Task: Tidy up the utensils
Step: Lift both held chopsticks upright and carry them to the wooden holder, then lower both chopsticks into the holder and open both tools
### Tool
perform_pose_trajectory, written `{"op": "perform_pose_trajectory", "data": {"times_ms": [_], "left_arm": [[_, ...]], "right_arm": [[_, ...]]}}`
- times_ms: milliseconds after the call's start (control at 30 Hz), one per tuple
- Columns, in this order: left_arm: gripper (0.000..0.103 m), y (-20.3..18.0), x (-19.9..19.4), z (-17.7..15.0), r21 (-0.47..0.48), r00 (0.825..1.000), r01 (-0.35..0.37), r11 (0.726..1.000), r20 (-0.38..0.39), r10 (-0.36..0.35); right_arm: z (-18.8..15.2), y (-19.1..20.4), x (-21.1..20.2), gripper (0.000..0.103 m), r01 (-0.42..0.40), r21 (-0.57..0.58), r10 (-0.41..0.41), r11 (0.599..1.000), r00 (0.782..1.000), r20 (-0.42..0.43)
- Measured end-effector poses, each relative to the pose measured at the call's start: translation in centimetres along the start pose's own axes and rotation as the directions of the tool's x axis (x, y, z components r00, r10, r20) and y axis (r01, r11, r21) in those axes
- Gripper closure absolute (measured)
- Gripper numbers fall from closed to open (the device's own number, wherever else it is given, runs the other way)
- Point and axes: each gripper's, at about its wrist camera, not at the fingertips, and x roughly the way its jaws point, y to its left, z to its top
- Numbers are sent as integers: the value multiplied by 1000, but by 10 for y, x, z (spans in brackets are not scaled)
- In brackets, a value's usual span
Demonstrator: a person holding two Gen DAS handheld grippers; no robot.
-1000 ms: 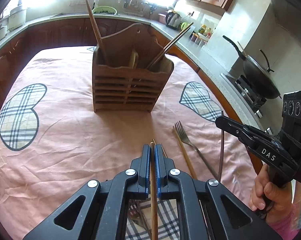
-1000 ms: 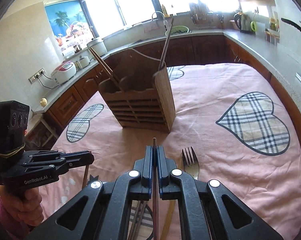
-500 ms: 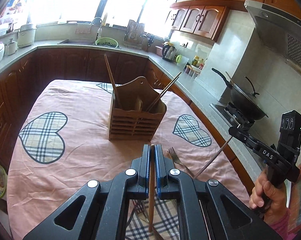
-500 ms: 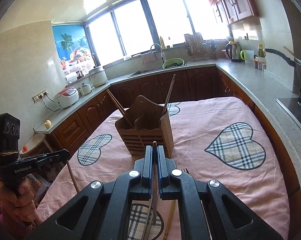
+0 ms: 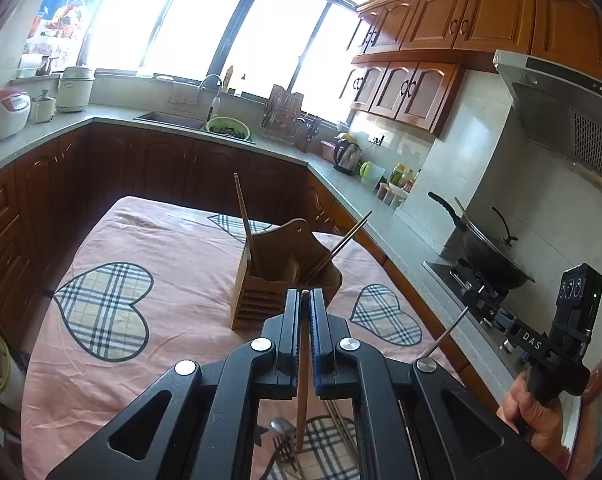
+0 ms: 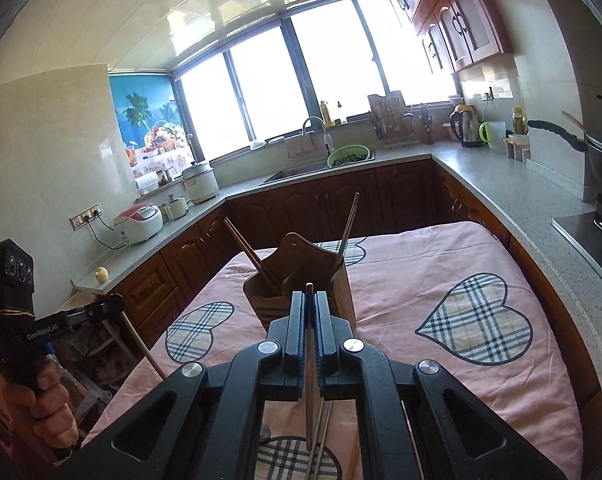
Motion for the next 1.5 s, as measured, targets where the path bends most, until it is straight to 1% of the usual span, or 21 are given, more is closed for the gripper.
{"op": "perform_pose_trajectory", "data": {"times_ms": [300, 500, 667, 867, 1033, 1167, 1400, 1500], "left_arm": [[100, 10, 0, 14, -19, 997, 7, 1000, 72, -6], [100, 21, 5, 31, -40, 989, 5, 999, 145, 1], [100, 27, 17, 46, -43, 981, 4, 999, 196, 4], [100, 28, 40, 62, -31, 961, -22, 999, 276, 30], [100, 32, 69, 70, -58, 942, -44, 997, 331, 61], [100, 35, 98, 64, -81, 936, -61, 995, 343, 86], [100, 42, 159, 44, -134, 949, -81, 988, 293, 117], [100, 47, 185, 35, -163, 958, -96, 982, 253, 136]], "right_arm": [[12, 1, 7, 99, -5, 9, 5, 1000, 999, 53], [28, 0, 15, 99, -3, 35, -1, 999, 993, 121], [46, -2, 25, 99, 3, 49, -13, 999, 981, 192], [73, -8, 45, 99, 15, 63, -30, 998, 966, 257], [82, -12, 67, 99, 21, 83, -44, 996, 955, 293], [83, -15, 86, 99, 25, 98, -53, 995, 953, 299], [69, -28, 119, 99, 37, 130, -70, 991, 963, 260], [59, -36, 131, 99, 42, 149, -77, 988, 969, 233]]}}
